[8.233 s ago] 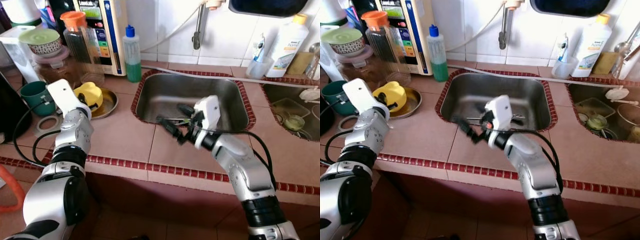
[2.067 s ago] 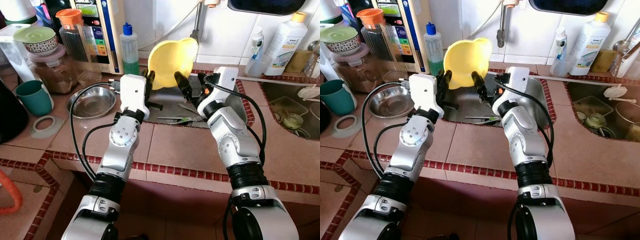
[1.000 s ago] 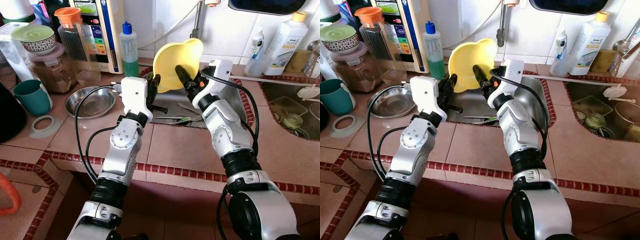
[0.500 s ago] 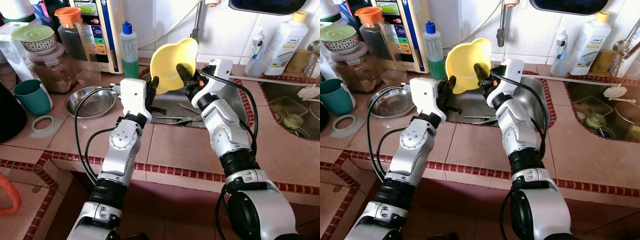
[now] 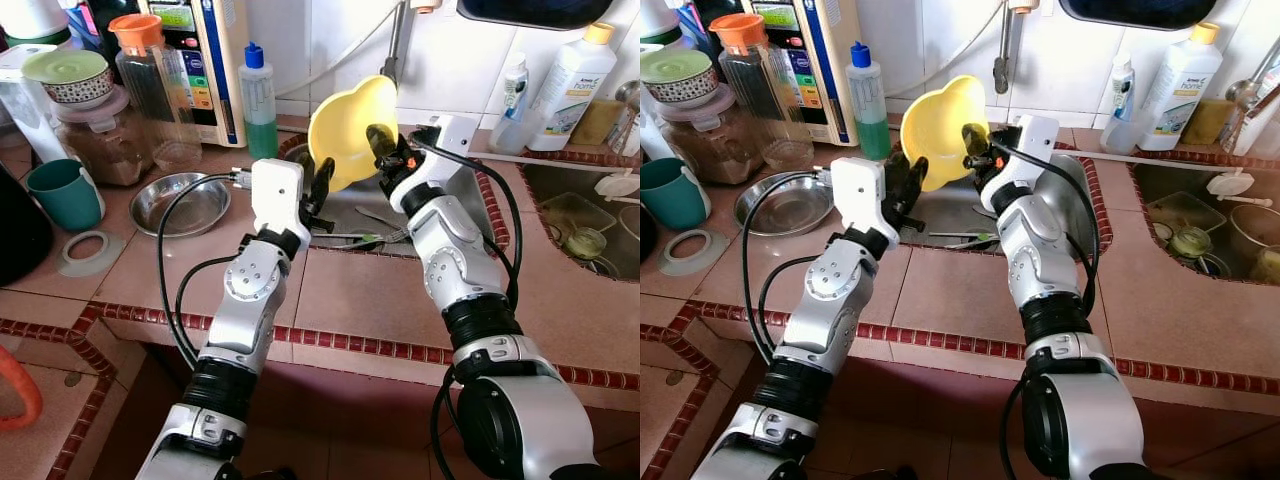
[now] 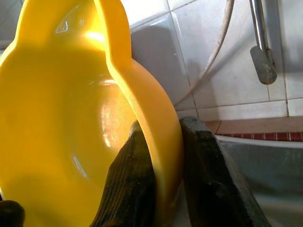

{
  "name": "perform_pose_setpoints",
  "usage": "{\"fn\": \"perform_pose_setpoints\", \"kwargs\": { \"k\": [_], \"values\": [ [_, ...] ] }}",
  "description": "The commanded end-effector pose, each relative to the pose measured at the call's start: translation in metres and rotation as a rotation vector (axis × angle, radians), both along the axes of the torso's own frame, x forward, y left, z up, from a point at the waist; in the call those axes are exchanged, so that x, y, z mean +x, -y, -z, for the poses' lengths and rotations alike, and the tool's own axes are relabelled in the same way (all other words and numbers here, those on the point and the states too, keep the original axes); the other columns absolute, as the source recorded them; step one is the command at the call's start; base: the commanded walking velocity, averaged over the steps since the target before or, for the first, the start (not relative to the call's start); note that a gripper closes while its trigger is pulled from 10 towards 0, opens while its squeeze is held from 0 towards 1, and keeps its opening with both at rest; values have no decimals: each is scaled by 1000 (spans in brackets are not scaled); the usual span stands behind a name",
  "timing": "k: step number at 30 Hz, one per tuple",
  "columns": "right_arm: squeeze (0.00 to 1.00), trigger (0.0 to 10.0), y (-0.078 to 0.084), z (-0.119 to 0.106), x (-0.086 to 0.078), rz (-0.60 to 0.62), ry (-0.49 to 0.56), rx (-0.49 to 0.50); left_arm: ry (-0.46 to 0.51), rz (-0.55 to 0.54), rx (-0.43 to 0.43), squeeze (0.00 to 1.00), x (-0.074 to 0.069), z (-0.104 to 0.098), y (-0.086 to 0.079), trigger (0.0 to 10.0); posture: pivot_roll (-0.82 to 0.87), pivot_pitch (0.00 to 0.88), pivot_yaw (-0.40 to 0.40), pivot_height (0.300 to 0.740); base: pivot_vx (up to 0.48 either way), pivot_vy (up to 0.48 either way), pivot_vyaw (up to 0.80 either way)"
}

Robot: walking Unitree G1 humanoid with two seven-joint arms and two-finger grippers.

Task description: Kitchen organization

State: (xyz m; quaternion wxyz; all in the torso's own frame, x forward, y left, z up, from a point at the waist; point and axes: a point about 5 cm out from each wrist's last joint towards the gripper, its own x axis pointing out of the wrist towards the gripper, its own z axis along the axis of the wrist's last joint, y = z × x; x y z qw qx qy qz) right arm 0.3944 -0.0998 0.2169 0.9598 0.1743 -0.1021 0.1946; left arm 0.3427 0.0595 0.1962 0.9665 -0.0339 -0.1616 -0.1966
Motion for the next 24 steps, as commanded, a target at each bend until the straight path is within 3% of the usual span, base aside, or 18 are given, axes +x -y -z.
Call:
{"fn": "perform_pose_setpoints", "kwargs": {
  "k": [1,12,13,18,19,24],
  "values": [
    [0,0,4,-9,4,49,19,-12,31,10,-8,1000,-1,-8,1,10000,28,49,14,740,0,0,0],
    [0,0,28,-9,14,224,4,-129,0,3,23,1000,-9,4,-7,10000,48,57,11,740,0,0,0],
    [0,0,34,-7,15,277,9,-201,2,-1,35,1000,-11,5,-9,10000,57,58,11,740,0,0,0],
    [0,0,45,-3,16,335,0,-291,0,-2,48,1000,-15,7,-14,10000,74,59,14,740,0,0,0],
    [0,1255,55,2,17,377,-13,-368,-6,-1,61,1000,-19,9,-17,10000,76,59,16,740,0,0,0],
    [0,1765,70,12,16,425,-49,-471,-28,-11,74,1000,-24,15,-24,10000,82,59,20,740,0,0,0]
  ]
}}
